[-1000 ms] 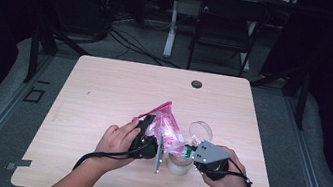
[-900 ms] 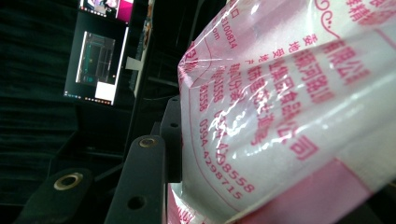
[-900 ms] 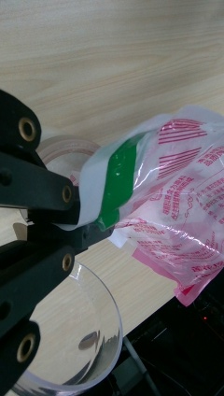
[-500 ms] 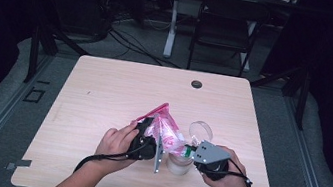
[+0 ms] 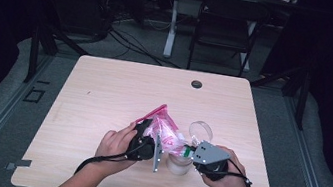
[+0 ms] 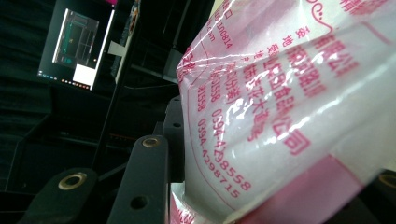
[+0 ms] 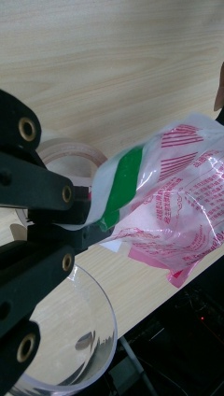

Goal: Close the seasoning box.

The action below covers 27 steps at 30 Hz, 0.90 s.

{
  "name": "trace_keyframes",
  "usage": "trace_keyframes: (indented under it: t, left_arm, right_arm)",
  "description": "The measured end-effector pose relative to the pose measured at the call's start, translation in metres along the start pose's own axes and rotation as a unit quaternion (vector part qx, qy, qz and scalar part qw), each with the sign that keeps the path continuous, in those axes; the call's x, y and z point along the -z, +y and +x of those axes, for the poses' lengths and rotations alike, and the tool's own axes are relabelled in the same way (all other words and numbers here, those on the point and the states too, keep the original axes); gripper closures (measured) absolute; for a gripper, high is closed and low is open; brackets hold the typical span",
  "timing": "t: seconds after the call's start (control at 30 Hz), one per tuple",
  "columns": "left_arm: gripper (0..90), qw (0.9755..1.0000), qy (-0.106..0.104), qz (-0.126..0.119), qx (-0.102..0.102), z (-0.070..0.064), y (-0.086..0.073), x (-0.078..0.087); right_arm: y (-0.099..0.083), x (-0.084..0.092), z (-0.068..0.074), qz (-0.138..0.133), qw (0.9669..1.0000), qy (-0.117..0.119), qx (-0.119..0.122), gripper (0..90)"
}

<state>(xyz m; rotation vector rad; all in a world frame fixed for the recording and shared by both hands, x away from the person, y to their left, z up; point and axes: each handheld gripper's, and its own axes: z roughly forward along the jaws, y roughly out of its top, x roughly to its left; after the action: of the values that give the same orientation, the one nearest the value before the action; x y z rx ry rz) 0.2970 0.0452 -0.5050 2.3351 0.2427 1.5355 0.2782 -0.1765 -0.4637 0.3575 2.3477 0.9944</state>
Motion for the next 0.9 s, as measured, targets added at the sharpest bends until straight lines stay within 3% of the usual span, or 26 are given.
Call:
trace_keyframes:
  t: [0.17,0.4,0.63,0.87,0.9]
  left_arm:
    - [68.1,1.0,-0.002,0.001,0.004,-0.002,-0.001,-0.001]
    - [68.3,0.9995,-0.016,0.005,0.028,-0.006,-0.003,-0.002]
    - [68.7,0.9986,-0.017,0.009,0.049,-0.011,-0.007,-0.002]
    - [68.8,0.9962,-0.022,0.015,0.083,-0.018,-0.011,-0.002]
    - [68.8,0.9965,-0.022,0.019,0.079,-0.019,-0.011,-0.002]
  right_arm:
    - [0.0,-0.001,0.0,0.0,1.0,0.0,0.001,90.0]
    - [0.0,-0.001,0.001,0.0,1.0,0.0,0.001,90.0]
    - [0.002,-0.003,0.003,-0.001,1.0,0.0,0.005,90.0]
    - [0.003,-0.004,0.005,0.0,1.0,0.003,0.008,90.0]
    - [0.003,-0.005,0.005,-0.001,1.0,0.005,0.007,90.0]
